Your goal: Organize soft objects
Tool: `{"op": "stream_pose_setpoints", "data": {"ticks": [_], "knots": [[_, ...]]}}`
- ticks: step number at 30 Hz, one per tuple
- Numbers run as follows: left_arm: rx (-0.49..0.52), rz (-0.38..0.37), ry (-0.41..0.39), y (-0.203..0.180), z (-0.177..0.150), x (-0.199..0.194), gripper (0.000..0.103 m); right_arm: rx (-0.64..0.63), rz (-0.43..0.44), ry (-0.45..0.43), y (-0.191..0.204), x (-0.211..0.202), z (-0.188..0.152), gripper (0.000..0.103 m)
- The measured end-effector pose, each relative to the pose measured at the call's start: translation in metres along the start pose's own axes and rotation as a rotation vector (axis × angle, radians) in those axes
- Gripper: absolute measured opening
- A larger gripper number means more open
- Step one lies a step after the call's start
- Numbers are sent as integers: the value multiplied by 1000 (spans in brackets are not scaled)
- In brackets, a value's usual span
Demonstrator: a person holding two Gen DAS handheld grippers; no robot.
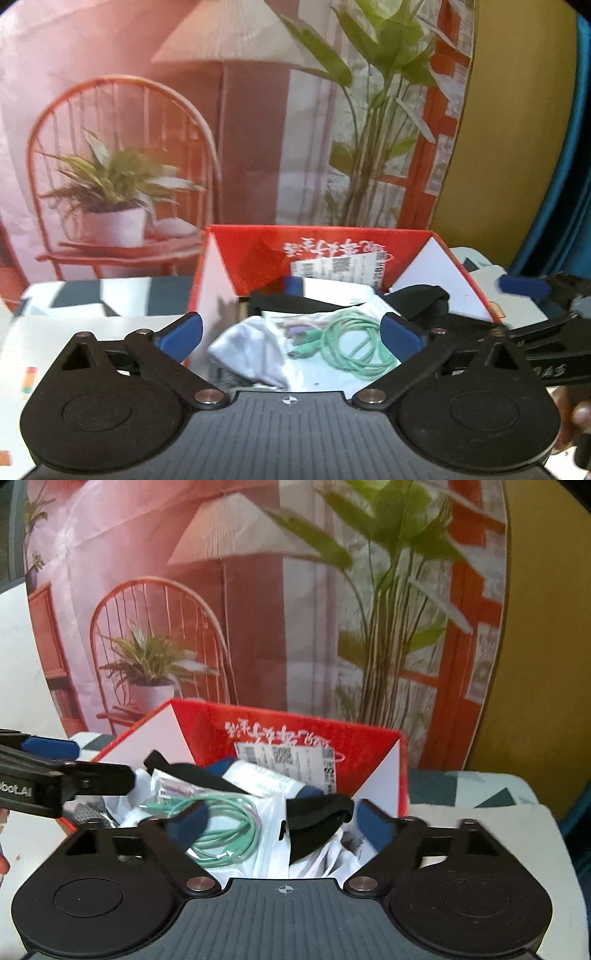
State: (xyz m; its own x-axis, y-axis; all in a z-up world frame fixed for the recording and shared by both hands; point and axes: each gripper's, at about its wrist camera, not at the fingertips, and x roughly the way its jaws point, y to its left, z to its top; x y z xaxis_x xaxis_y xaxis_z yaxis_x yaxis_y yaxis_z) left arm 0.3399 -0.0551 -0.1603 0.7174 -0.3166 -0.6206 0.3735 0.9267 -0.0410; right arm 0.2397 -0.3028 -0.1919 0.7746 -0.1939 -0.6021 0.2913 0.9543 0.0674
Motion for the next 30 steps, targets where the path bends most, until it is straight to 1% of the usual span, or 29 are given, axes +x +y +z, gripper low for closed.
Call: {"op": "stream_pose_setpoints", "data": {"ticks": [1, 5, 8, 10, 13, 18, 25, 30], "knots": [[3, 15, -4, 1, 0, -5, 103, 1, -5, -13, 0, -5, 1, 103], [-6, 61, -8, 5, 0, -20, 103, 0, -21, -31, 2, -25, 4, 103], [-14, 81, -41, 7, -2, -40, 103, 2, -61, -32, 7, -39, 5, 103], [-13, 117, -62, 6, -4, -54, 103, -3, -82, -32, 11, -47, 5, 103], [-16, 158, -95, 3, -9, -78, 103, -14, -81, -44, 18, -66, 5, 103], [-47, 158, -135, 2, -17, -118, 103, 2, -61, -68, 27, -102, 3, 103], [-3, 209, -179, -18, -35, -178, 103, 29, -61, -93, 36, -158, -2, 103], [-13, 219, -229, -32, -45, -226, 103, 51, -80, -107, 39, -199, -7, 103]]}}
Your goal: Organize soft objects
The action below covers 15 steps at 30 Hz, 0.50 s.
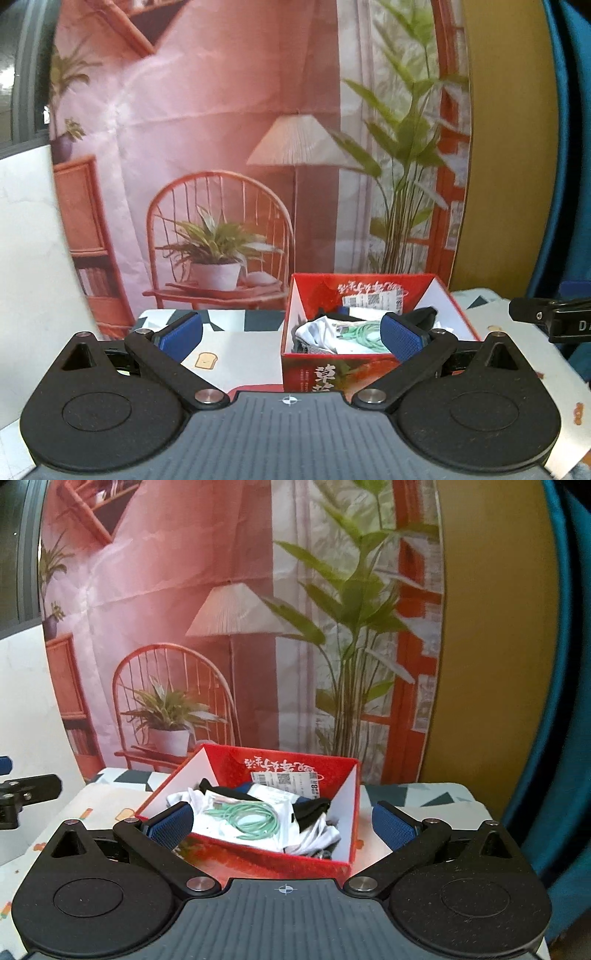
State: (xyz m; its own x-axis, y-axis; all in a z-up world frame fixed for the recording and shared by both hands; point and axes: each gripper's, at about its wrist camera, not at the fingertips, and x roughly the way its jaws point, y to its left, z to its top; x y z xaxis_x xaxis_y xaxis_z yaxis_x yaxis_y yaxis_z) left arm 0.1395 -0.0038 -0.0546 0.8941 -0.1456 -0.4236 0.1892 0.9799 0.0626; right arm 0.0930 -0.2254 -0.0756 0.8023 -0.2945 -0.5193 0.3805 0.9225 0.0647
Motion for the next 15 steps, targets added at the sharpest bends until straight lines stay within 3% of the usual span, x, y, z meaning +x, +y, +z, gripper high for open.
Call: {"op": "stream_pose_setpoints", "data": {"ticks": [15], "knots": [[-51, 66, -68, -7, 3, -103, 103, 29, -26, -61, 3, -106, -12, 103]]}}
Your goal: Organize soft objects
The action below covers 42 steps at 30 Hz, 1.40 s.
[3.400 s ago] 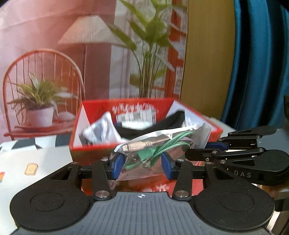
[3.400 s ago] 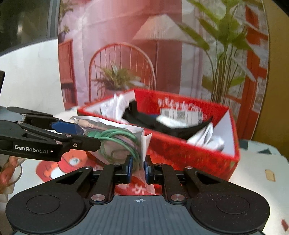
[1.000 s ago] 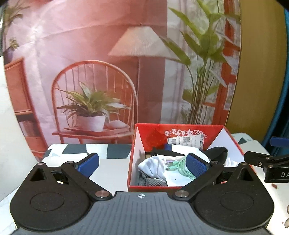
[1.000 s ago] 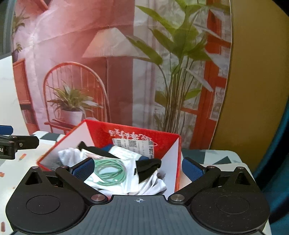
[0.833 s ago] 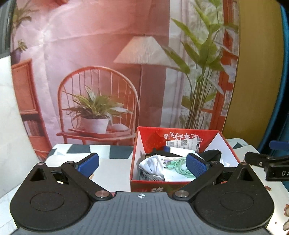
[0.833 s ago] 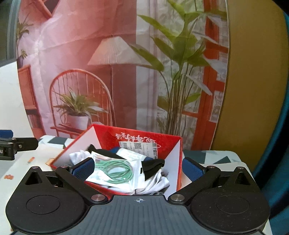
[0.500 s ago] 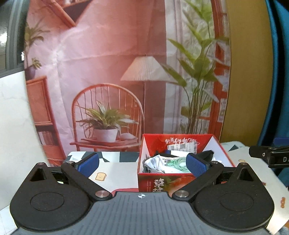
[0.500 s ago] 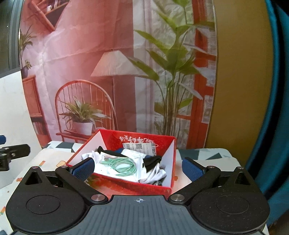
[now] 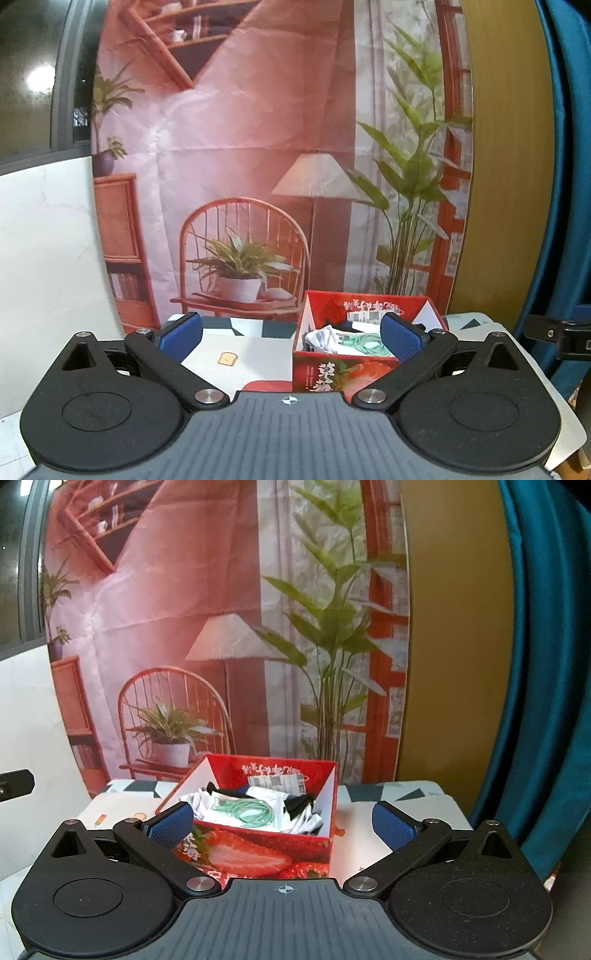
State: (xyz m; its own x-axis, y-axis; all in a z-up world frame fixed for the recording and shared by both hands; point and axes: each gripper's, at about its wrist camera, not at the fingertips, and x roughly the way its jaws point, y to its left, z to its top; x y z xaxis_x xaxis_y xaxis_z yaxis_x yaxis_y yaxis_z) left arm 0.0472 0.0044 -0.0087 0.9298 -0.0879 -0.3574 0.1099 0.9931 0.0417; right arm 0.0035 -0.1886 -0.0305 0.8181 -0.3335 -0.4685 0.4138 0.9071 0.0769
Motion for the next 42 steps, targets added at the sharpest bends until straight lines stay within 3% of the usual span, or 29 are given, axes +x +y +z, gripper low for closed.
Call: {"op": "stream_pose_setpoints", "data": {"ticks": [7, 13, 42], "knots": [[25, 21, -59, -7, 0, -34, 103, 2, 7, -50, -3, -36, 0, 103], [20, 15, -73, -9, 1, -39, 103, -16, -16, -86, -6, -51, 5, 103], [6, 2, -44, -6, -3, -33, 103, -17, -18, -73, -5, -49, 4, 103]]}}
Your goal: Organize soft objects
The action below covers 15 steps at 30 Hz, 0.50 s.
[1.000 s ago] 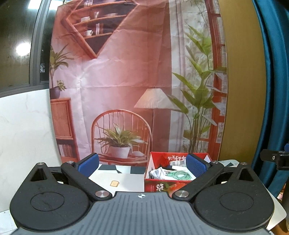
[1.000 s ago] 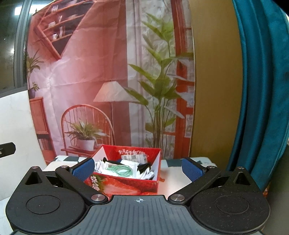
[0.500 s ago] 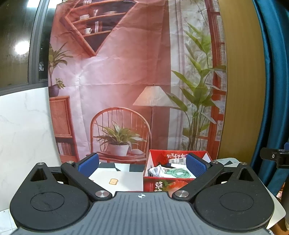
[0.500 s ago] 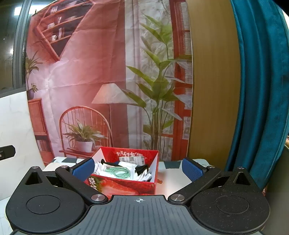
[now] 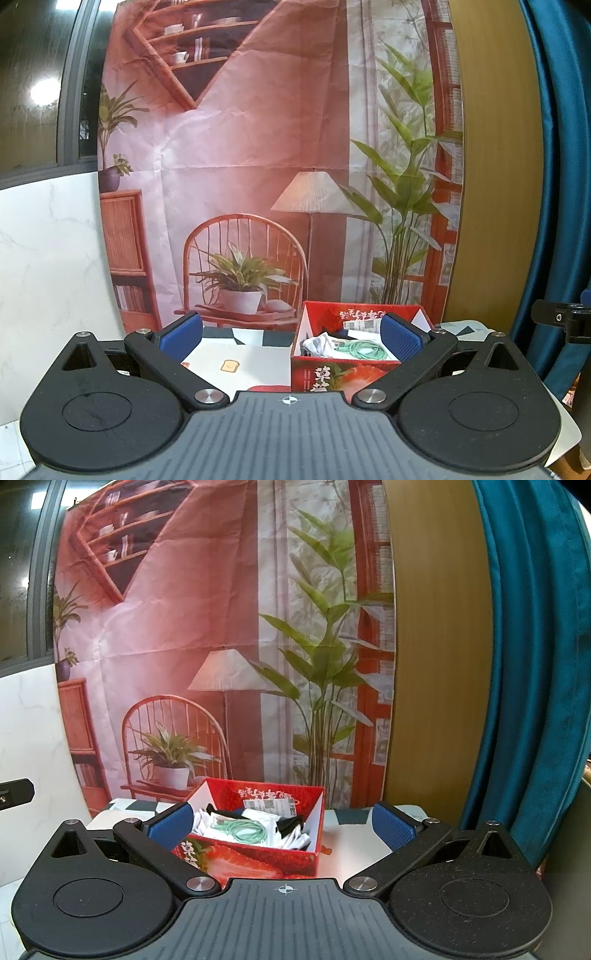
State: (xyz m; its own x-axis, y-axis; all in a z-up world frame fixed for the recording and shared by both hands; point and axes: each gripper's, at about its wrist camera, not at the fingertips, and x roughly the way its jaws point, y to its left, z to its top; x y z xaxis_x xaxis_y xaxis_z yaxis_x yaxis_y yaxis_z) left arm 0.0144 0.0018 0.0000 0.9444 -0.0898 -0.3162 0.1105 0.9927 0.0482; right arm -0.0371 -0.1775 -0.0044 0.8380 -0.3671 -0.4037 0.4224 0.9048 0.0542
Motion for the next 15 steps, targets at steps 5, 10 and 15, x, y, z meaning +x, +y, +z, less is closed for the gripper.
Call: {"op": "stream_pose_setpoints", "data": {"ticks": [5, 10, 15], "knots": [[0, -1, 0, 0, 0, 0, 103, -1, -1, -1, 1, 0, 0, 103], [-2, -2, 3, 0, 0, 0, 103, -2, -1, -1, 1, 0, 0, 103], [-4, -7, 5, -1, -2, 0, 103, -2, -1, -2, 1, 0, 0, 103]]}}
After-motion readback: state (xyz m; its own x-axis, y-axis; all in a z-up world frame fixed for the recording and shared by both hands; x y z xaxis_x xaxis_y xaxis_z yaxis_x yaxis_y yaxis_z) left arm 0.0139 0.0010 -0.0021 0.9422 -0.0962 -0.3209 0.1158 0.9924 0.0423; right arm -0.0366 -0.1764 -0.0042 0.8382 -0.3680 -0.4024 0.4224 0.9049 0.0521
